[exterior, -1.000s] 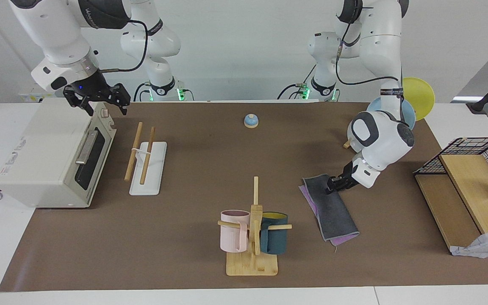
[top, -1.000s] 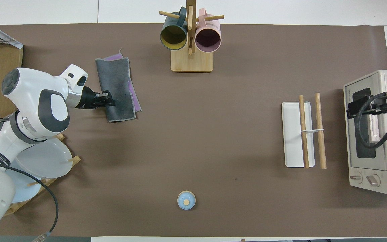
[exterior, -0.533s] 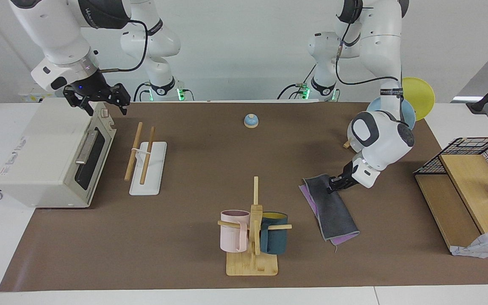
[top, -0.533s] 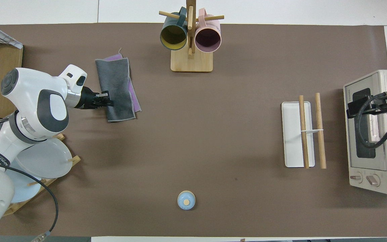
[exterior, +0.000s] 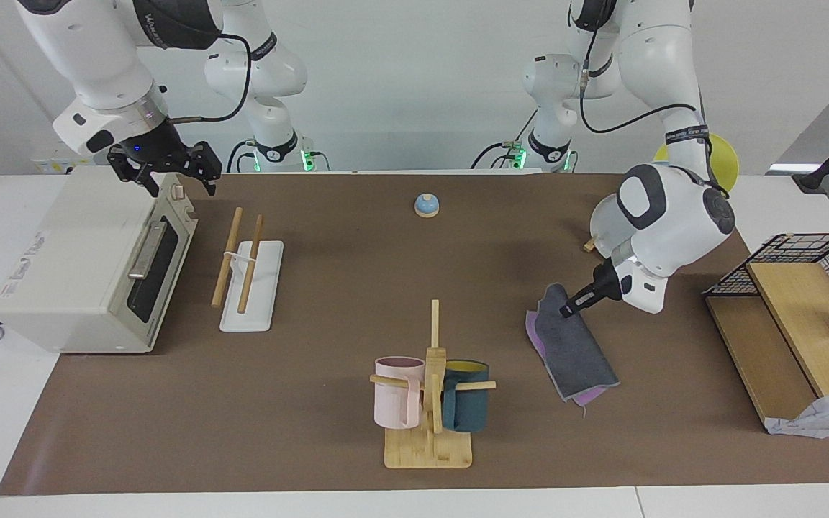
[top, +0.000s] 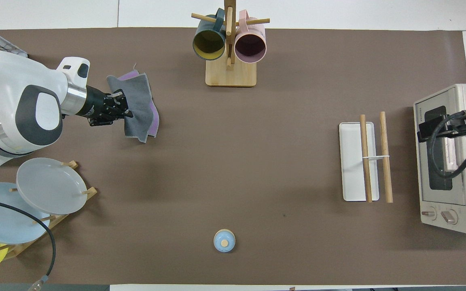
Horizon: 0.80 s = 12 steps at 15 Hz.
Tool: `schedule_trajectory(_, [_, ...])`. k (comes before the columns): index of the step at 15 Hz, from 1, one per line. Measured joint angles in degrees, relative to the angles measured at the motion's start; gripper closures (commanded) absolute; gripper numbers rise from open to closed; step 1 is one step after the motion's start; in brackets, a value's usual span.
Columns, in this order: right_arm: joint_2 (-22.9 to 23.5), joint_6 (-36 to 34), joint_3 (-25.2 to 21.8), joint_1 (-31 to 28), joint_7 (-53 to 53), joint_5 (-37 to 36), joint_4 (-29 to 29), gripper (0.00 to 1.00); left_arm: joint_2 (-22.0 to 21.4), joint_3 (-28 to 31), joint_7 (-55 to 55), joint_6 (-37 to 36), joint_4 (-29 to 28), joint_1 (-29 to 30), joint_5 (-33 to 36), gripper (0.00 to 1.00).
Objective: Fold towel and hang on rack
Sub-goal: 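Lift the folded towel off the table with the left gripper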
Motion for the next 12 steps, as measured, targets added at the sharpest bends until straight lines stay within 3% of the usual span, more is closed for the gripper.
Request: schedule_trajectory(12, [0.0,0.0,0.0,0.0,0.0,0.0,0.0,0.00,-7.7,-0.8,-54.9,-7.7,7.3,-7.3,1.4,1.00])
